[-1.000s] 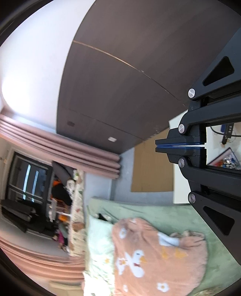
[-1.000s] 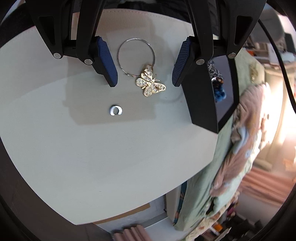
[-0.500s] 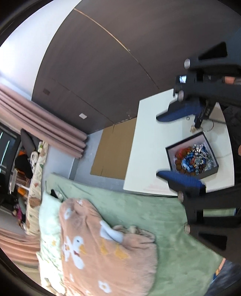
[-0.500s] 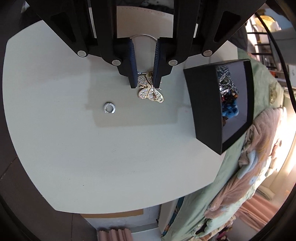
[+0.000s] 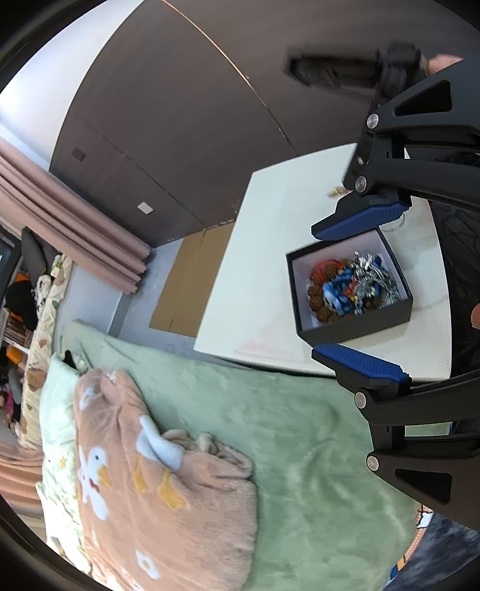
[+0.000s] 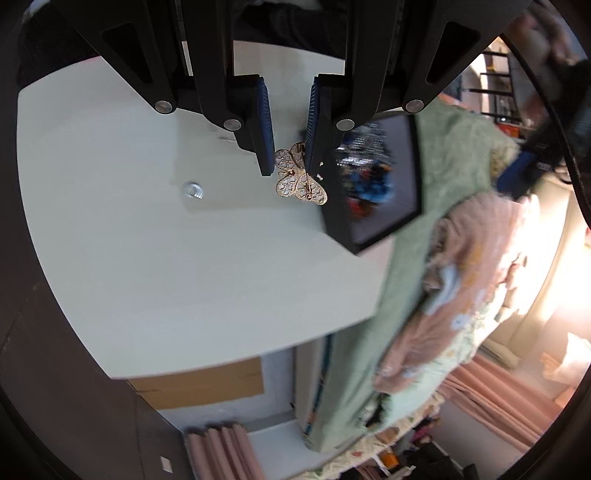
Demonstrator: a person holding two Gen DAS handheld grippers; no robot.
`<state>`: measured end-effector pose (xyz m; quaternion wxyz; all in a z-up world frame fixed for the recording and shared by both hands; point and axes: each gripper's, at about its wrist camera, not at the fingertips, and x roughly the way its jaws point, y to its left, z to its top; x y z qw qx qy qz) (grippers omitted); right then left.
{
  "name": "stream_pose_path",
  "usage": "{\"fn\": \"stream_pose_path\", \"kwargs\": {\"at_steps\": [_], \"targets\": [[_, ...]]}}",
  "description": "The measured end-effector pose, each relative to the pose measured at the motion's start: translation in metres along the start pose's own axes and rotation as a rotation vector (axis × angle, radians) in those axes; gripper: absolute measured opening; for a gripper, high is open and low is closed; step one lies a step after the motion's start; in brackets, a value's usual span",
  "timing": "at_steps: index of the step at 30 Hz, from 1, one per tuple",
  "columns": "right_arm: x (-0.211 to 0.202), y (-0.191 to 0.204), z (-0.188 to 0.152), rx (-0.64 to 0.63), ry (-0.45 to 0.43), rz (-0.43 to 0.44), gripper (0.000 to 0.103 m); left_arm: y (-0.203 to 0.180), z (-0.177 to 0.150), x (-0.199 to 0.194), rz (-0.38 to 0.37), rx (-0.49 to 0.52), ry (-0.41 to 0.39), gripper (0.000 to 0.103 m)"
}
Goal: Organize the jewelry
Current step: 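Open the left gripper over the box while the right gripper drops the brooch in, then move the open left gripper to the large silver hoop earring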
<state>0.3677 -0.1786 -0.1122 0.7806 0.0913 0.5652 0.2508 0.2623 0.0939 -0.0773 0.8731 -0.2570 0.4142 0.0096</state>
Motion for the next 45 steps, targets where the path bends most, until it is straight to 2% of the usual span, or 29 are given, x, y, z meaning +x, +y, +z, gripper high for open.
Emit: {"fn": "stream_pose_path", "kwargs": {"at_steps": [5,6,7,9,10,12,18,23,26,36,42,45], "targets": [[-0.009,0.039,0.006,-0.046,-0.033,0.12,0.019,0.012,-0.007,-0.002,0.01,-0.019,-0.008,0.06],[-0.011,0.047,0.008,-0.055,-0.043,0.167,0.021,0.013,-0.008,-0.003,0.006,-0.02,-0.009,0.06],[-0.011,0.052,0.009,-0.058,-0.049,0.191,0.027,0.014,-0.008,-0.004,0.001,-0.019,-0.011,0.06],[-0.011,0.058,0.01,-0.054,-0.059,0.192,0.076,0.015,-0.011,-0.009,-0.01,-0.01,-0.029,0.06],[-0.014,0.059,0.008,-0.049,-0.084,0.18,0.082,0.014,-0.011,-0.01,-0.009,-0.006,-0.037,0.06],[-0.019,0.06,0.003,-0.057,-0.121,0.164,0.082,0.013,-0.014,-0.014,-0.012,0.0,-0.057,0.06],[-0.029,0.036,-0.011,-0.018,-0.124,0.134,0.082,0.003,-0.019,-0.008,-0.029,0.018,-0.049,0.06],[-0.042,-0.001,-0.022,0.054,-0.148,0.098,0.082,-0.022,-0.025,0.006,-0.063,0.065,0.002,0.086],[-0.05,-0.022,-0.029,0.089,-0.164,0.087,0.082,-0.043,-0.032,0.012,-0.065,0.114,0.006,0.093],[-0.07,-0.087,-0.052,0.187,-0.196,0.042,0.082,-0.1,-0.063,0.058,-0.083,0.227,0.14,0.093],[-0.077,-0.117,-0.065,0.234,-0.211,0.041,0.083,-0.118,-0.069,0.081,-0.1,0.23,0.209,0.092],[-0.079,-0.131,-0.07,0.264,-0.218,0.046,0.083,-0.124,-0.069,0.091,-0.095,0.223,0.234,0.078]]}}
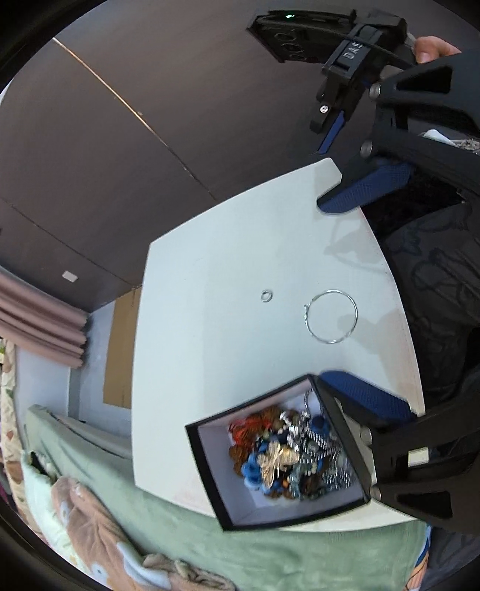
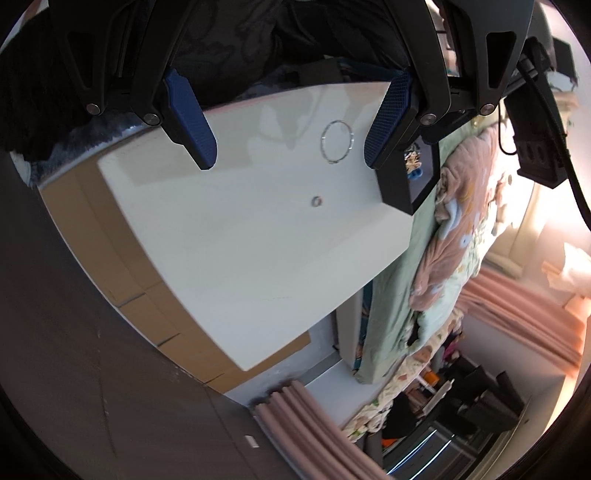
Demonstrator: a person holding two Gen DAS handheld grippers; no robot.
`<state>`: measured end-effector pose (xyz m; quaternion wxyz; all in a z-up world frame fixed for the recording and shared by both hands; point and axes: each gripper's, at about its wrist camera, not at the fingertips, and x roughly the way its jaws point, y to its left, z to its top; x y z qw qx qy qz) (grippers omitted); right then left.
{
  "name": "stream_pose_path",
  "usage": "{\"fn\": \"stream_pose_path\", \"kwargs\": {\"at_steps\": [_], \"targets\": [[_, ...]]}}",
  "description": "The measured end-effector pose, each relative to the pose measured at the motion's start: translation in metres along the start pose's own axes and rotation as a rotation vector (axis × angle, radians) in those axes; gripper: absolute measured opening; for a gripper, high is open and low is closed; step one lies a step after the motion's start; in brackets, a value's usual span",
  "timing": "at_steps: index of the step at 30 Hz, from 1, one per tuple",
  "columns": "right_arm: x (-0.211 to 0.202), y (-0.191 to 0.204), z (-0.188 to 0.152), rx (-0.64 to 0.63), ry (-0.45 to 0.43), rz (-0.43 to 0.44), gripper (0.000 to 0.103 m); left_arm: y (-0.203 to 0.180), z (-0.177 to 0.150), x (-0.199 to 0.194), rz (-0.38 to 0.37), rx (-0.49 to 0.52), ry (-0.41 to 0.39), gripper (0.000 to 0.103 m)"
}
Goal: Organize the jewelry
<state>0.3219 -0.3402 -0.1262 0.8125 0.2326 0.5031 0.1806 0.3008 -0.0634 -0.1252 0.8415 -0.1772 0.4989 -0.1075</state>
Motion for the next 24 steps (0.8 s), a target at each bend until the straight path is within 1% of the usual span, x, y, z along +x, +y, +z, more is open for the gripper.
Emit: {"fn": "stream_pose_path", "kwargs": {"at_steps": [1,2,3,5,8,13,16,18,24], "targets": [[-0.001,-0.006,-0.001,0.009,-0.004,0.003,0.083,-0.001,0.002,0.006,0.012,-0.007,0.018,0.068],[-0.002,-0.01,-0.001,0.015,-0.006,0.005,0.083,-0.002,0.004,0.01,0.016,-0.013,0.03,0.061],[-0.003,-0.012,0.0,0.021,-0.008,0.006,0.083,-0.003,0.005,0.015,0.017,-0.025,0.05,0.058],[-0.004,-0.02,-0.001,0.033,-0.011,0.01,0.083,-0.005,0.006,0.027,0.017,-0.043,0.082,0.047],[-0.007,-0.03,-0.001,0.048,-0.016,0.011,0.083,-0.012,0.008,0.038,0.04,-0.042,0.095,0.04],[-0.01,-0.046,-0.001,0.078,-0.022,0.01,0.083,-0.017,0.012,0.063,0.093,-0.052,0.121,0.036],[-0.011,-0.055,-0.002,0.091,-0.025,0.007,0.083,-0.019,0.013,0.077,0.123,-0.049,0.139,0.036],[-0.011,-0.06,-0.002,0.101,-0.025,0.004,0.083,-0.021,0.014,0.086,0.159,-0.035,0.147,0.036],[-0.009,-0.074,-0.002,0.13,-0.022,0.003,0.083,-0.019,0.01,0.102,0.233,-0.038,0.168,0.035]]}}
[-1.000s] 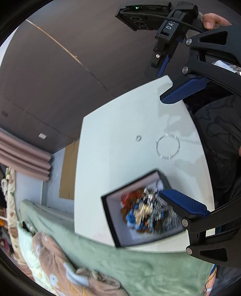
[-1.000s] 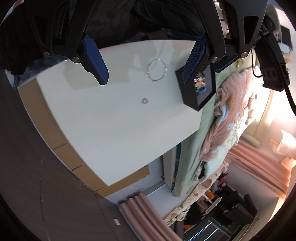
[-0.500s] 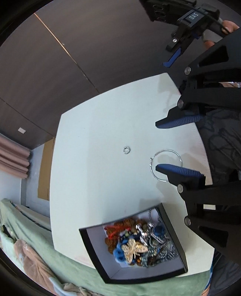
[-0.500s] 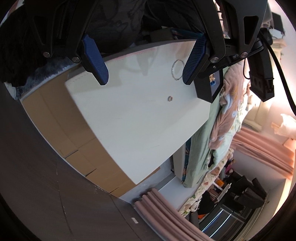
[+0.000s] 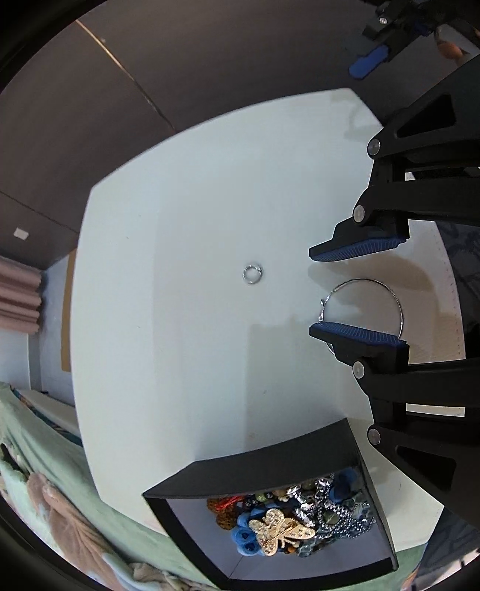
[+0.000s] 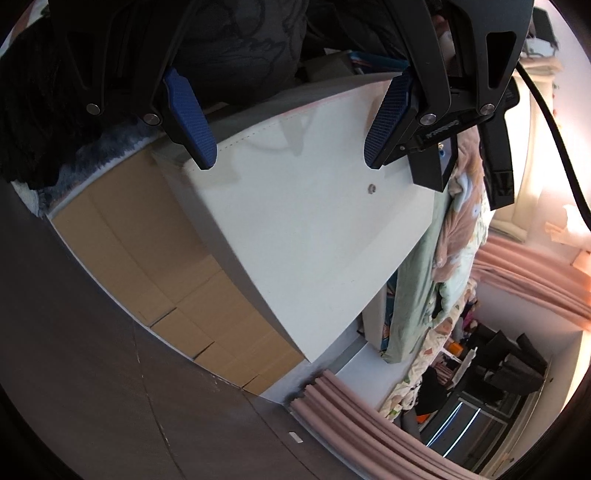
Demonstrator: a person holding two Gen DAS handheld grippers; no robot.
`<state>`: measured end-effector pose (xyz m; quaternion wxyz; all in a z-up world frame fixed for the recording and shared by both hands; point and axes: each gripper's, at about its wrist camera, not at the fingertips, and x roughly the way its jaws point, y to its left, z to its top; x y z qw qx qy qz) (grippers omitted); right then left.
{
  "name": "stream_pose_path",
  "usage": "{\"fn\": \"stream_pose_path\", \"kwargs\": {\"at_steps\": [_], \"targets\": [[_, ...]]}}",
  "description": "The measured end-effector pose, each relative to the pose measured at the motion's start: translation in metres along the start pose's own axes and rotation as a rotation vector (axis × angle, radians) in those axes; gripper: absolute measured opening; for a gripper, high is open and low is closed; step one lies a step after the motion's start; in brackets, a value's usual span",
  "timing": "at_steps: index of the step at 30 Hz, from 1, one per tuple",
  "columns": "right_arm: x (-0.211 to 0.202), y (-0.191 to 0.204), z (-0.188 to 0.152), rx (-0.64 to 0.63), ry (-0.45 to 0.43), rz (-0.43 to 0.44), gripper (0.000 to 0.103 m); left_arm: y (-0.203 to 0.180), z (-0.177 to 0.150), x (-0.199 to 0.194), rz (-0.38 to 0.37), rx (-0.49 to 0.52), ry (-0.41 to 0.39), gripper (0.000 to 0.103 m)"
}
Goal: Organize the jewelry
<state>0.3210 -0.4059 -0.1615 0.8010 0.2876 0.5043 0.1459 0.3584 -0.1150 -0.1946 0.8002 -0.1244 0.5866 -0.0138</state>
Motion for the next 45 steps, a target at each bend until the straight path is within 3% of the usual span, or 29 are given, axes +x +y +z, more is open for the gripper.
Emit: {"fn": "stream_pose_path", "kwargs": {"at_steps": [12,17,20,24,35,45], "targets": [[0.005,-0.012,0.0,0.03,0.014,0.001,0.083,-0.008,0.019,0.01,0.069,-0.005,0.013,0.028],[0.003,-0.015,0.0,0.045,0.009,-0.005,0.083,-0.007,0.022,0.01,0.121,0.017,0.0,0.01],[0.002,-0.015,-0.001,0.048,0.009,-0.008,0.083,-0.003,0.023,0.01,0.089,0.029,0.007,0.003],[0.003,-0.016,0.0,0.046,0.011,-0.012,0.083,-0.001,0.022,0.008,0.042,0.033,0.01,0.003],[0.011,-0.003,0.001,0.027,0.025,-0.018,0.083,0.016,0.026,-0.047,-0.051,0.024,-0.118,0.0],[0.03,0.034,0.003,-0.043,0.049,-0.001,0.083,0.025,0.028,-0.074,-0.102,0.042,-0.169,0.0]]}}
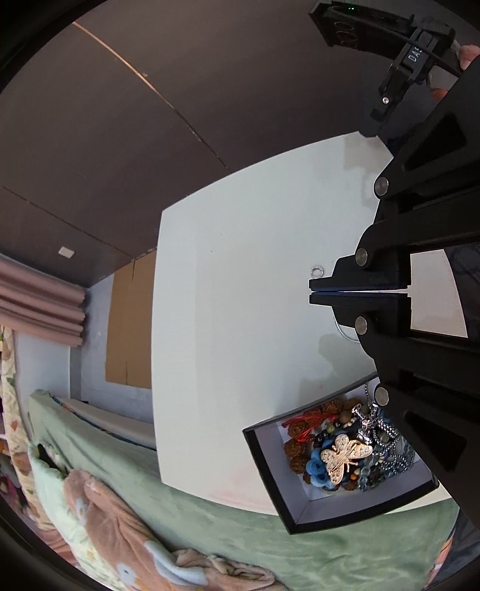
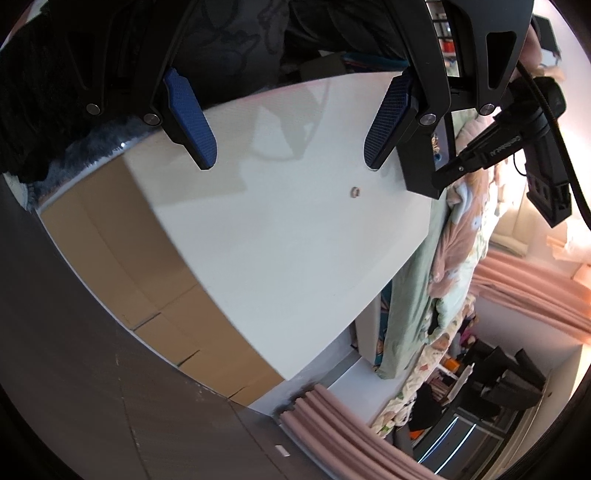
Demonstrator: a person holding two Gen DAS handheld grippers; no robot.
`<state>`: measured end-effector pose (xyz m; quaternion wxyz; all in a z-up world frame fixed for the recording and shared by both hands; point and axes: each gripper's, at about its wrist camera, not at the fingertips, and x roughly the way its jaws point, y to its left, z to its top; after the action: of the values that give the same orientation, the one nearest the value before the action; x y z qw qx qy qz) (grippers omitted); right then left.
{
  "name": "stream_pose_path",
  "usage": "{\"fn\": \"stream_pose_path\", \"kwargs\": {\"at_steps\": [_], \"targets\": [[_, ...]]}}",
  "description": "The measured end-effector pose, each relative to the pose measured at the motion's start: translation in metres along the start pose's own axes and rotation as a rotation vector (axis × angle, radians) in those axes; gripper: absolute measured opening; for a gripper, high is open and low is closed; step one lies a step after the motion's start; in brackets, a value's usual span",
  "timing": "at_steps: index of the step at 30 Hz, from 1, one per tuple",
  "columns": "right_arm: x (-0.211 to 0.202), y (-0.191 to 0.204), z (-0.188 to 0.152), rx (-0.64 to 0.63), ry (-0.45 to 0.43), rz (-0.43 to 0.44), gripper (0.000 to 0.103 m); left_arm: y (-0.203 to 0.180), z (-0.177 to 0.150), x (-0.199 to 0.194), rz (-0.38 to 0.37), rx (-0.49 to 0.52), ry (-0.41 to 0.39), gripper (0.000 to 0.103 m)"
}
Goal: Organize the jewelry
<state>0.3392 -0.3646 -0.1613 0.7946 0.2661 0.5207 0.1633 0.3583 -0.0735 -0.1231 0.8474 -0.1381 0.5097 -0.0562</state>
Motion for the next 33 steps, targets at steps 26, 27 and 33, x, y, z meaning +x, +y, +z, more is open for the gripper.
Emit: {"fn": "stream_pose_path", "kwargs": {"at_steps": [26,27,33], "targets": [[0.002,-0.009,-0.01,0.019,0.012,-0.019,0.083,0.024,-0.059,0.04,0.043,-0.187,0.167,0.028],[0.002,-0.01,-0.01,0.02,0.013,-0.02,0.082,0.027,-0.059,0.041,0.05,-0.199,0.164,0.028],[0.002,-0.014,-0.01,0.024,0.013,-0.022,0.083,0.026,-0.054,0.053,0.125,-0.192,0.164,0.025]]}}
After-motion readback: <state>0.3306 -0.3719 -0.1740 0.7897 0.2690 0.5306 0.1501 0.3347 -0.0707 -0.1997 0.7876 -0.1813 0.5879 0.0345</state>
